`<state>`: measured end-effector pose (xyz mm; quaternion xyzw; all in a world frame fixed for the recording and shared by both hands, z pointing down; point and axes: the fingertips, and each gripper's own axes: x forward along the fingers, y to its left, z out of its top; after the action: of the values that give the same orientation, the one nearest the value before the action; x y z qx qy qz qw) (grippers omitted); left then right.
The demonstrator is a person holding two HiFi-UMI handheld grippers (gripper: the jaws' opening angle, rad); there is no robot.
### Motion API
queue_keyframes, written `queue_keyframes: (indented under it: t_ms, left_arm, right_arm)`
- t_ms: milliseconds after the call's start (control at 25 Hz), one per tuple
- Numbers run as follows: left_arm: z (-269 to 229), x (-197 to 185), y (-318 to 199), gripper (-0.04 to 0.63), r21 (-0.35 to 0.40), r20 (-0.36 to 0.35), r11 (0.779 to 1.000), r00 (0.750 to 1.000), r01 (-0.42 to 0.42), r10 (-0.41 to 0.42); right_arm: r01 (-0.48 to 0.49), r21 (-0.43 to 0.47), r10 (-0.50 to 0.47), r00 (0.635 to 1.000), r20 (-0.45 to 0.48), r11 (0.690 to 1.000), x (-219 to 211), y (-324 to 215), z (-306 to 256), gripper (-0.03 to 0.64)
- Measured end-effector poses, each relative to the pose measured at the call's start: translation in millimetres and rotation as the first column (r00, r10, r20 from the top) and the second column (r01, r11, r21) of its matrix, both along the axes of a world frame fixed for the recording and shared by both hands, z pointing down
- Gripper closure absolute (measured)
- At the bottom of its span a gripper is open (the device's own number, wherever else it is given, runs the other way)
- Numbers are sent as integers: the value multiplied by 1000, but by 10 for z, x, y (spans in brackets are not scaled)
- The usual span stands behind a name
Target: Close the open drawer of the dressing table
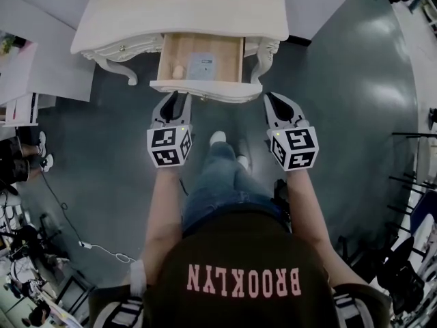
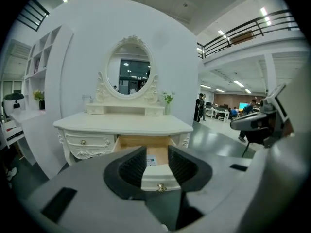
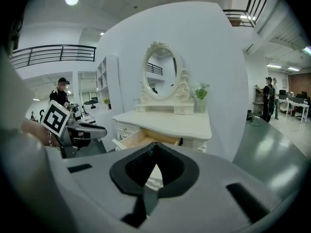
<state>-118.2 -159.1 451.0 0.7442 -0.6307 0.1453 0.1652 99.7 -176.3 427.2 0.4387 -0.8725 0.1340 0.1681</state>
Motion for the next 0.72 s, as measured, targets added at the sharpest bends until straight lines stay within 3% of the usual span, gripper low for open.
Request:
queue_keyframes:
  t_ms: [40, 440, 720]
  left_arm:
    - [37, -22, -22, 452, -9, -3, 1000, 1000, -4, 4]
    - [602, -291, -149, 280, -141, -55, 989, 997, 41, -49]
    - [971, -428, -201, 238, -215, -41, 976, 998, 44, -54]
  right_arm:
    - [-7, 4, 7, 1000, -4, 1000, -1, -41, -6, 620]
    - [-89, 5, 89, 995, -41, 996, 38, -330, 66, 620]
    - [-125, -5, 125, 991, -51, 992, 37, -449, 144, 620]
